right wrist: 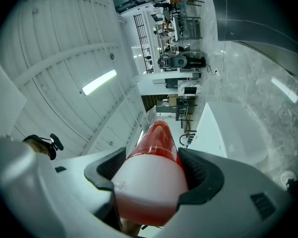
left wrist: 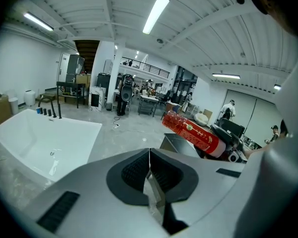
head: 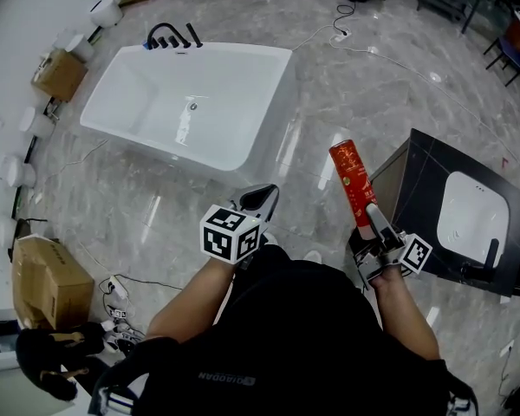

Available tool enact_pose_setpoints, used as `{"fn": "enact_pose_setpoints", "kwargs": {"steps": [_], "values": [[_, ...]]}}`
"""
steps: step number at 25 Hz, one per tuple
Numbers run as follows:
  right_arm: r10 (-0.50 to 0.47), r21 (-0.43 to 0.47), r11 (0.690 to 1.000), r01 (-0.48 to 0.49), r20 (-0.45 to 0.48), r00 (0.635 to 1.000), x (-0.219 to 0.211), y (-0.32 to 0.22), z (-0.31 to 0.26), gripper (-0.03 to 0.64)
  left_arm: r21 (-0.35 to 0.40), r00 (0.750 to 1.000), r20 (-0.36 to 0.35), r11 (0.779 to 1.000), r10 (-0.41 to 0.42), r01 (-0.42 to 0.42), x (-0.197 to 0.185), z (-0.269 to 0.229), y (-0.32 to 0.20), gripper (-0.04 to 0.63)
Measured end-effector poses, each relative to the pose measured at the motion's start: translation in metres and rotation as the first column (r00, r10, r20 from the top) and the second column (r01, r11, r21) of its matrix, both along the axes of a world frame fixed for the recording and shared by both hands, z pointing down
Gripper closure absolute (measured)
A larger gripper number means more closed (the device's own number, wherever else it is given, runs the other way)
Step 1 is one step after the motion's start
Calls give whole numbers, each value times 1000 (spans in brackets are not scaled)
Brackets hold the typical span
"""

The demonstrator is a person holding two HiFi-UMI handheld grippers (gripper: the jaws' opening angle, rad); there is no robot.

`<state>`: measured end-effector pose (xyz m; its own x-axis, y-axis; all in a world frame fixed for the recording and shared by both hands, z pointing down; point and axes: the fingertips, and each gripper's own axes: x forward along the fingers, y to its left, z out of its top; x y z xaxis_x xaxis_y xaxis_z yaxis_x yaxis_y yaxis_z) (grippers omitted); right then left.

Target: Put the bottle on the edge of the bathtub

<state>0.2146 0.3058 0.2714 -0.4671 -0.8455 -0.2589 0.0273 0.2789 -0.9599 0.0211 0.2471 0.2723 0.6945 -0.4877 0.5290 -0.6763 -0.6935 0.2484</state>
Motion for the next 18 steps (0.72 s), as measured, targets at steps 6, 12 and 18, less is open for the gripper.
{"fn": "enact_pose_setpoints", "kwargs": {"steps": [6, 12, 18], "values": [[3, -13, 1000, -3, -21, 1000, 5, -19, 6, 291, -10, 1000, -6, 1000, -7, 7, 1, 9, -22, 577], [19, -41, 999, -21, -53, 998, 6, -51, 11, 291, -24, 1000, -20, 1000, 10, -10, 4, 20, -60, 577], [29, -96, 995, -40, -110, 994, 6, -109, 22, 291, -56, 1000, -1, 998, -6, 6, -10, 44, -129, 577]]}}
